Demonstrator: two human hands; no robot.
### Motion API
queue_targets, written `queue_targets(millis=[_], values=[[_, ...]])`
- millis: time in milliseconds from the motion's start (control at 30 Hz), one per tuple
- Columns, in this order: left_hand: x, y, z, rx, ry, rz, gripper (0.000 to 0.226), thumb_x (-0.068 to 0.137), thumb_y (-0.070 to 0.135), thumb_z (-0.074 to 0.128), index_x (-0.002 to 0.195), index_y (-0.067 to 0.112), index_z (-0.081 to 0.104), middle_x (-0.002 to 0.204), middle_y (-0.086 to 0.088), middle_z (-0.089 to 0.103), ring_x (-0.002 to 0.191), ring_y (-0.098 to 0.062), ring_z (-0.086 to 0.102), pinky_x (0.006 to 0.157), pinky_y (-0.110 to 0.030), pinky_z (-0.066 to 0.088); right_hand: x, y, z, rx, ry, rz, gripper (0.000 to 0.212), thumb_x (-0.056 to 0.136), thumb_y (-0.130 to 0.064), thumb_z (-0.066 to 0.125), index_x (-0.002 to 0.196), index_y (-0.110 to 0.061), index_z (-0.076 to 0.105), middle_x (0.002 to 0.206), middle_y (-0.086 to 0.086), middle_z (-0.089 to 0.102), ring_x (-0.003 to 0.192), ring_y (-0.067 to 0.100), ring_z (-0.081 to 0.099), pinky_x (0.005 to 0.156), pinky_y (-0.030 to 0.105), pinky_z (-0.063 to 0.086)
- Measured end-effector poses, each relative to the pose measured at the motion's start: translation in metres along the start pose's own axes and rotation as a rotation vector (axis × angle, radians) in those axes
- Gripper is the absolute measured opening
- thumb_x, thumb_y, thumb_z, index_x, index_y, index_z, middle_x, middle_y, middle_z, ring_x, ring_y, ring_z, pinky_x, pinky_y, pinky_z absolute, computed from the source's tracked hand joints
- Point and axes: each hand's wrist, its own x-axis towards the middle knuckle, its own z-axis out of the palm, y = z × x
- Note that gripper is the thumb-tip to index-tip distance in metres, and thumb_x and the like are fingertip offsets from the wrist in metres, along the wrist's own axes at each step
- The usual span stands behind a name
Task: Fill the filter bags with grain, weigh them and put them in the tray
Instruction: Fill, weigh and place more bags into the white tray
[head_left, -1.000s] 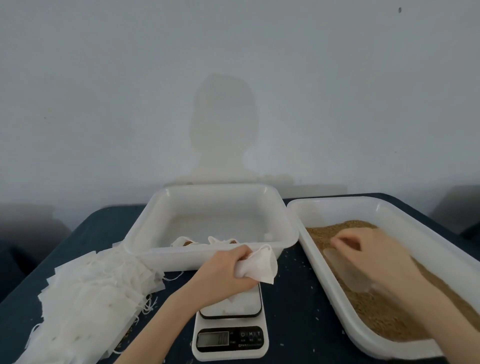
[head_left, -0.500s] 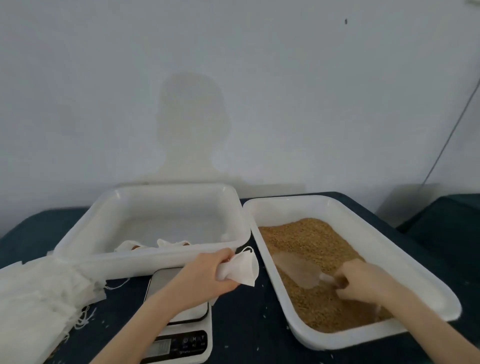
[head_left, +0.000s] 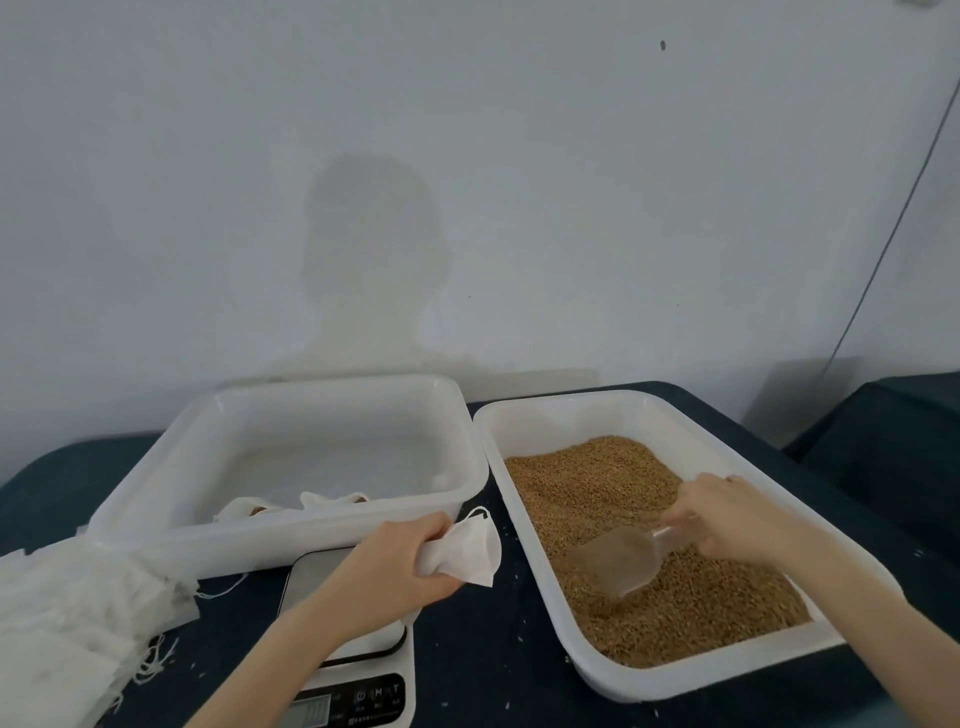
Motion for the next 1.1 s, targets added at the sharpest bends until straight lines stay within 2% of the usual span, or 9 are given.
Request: queue_targets(millis=[67,133,267,367,467,600,700,933,1100], values=[[0.000,0.001,0.002,0.008,-0.007,0.010,0.020,0.074,0.046,0.063,0.077,0.029,0.053,0.072,0.008,0.058,0.060,-0.003,0.045,0.058,-0.020,0.038,0.000,-0.003,0.005,0.189,-0.093,0.012,0.037,0.081,-0.009,0.063,0.080,-0.046,0.061,0.084,-0.016,0.058,0.080,0.000,0.058,0.063,0.016,0.046],[-0.001,0.003,0.002,0.013,-0.007,0.016,0.021,0.074,0.047,0.062,0.076,0.029,0.052,0.070,0.008,0.057,0.060,-0.004,0.044,0.058,-0.019,0.037,-0.002,-0.001,0.009,0.378,-0.180,0.031,0.037,0.079,-0.005,0.063,0.081,-0.042,0.065,0.090,-0.014,0.063,0.082,0.003,0.062,0.071,0.019,0.052],[-0.003,0.002,-0.003,-0.001,-0.014,0.002,0.016,0.074,0.046,0.063,0.075,0.034,0.052,0.067,0.016,0.056,0.059,-0.003,0.047,0.058,-0.019,0.039,-0.005,0.015,0.016,0.577,-0.213,0.057,0.032,0.079,-0.010,0.067,0.097,-0.036,0.071,0.095,-0.012,0.070,0.088,0.001,0.063,0.079,0.018,0.048],[-0.003,0.000,-0.005,0.003,0.001,-0.006,0.017,0.073,0.046,0.063,0.075,0.032,0.053,0.068,0.015,0.057,0.061,-0.004,0.047,0.059,-0.020,0.040,-0.003,0.024,0.019,0.662,-0.164,0.073,0.026,0.080,-0.009,0.066,0.089,-0.033,0.073,0.080,-0.010,0.068,0.071,0.002,0.058,0.068,0.015,0.041],[-0.003,-0.001,-0.003,-0.041,-0.009,-0.030,0.016,0.074,0.044,0.065,0.075,0.033,0.053,0.067,0.016,0.055,0.061,-0.003,0.047,0.059,-0.019,0.039,-0.002,0.030,0.018,0.743,-0.116,0.075,0.027,0.081,-0.006,0.063,0.086,-0.029,0.075,0.077,-0.007,0.068,0.069,0.006,0.054,0.066,0.018,0.042],[-0.001,0.001,0.002,-0.066,-0.030,-0.054,0.017,0.076,0.040,0.066,0.074,0.032,0.051,0.066,0.017,0.054,0.060,-0.001,0.046,0.058,-0.017,0.037,-0.003,0.033,0.014,0.821,-0.073,0.043,0.033,0.080,0.000,0.062,0.083,-0.028,0.078,0.071,-0.003,0.067,0.067,0.014,0.051,0.064,0.023,0.042],[0.001,0.004,0.004,-0.082,-0.046,-0.083,0.019,0.076,0.040,0.068,0.084,0.027,0.056,0.074,0.011,0.059,0.064,-0.001,0.050,0.061,-0.018,0.041,-0.003,0.030,0.012,0.847,-0.049,0.036,0.035,0.081,0.002,0.062,0.090,-0.028,0.077,0.080,0.006,0.070,0.071,0.019,0.053,0.068,0.029,0.044],[0.000,0.004,0.003,-0.121,-0.035,-0.109,0.019,0.078,0.038,0.070,0.086,0.026,0.057,0.077,0.008,0.059,0.065,0.000,0.050,0.062,-0.017,0.040,-0.014,0.002,-0.013,0.855,-0.067,-0.110,0.038,0.065,-0.021,0.060,0.093,-0.042,0.075,0.088,0.000,0.071,0.066,0.005,0.055,0.063,0.019,0.044],[-0.005,0.002,-0.001,-0.139,-0.026,-0.096,0.025,0.077,0.041,0.071,0.090,0.025,0.058,0.080,0.009,0.061,0.068,-0.001,0.052,0.064,-0.019,0.042,-0.016,-0.030,-0.037,0.802,-0.118,-0.206,0.040,0.066,-0.022,0.059,0.094,-0.046,0.073,0.088,-0.005,0.070,0.070,0.005,0.055,0.066,0.020,0.044]])
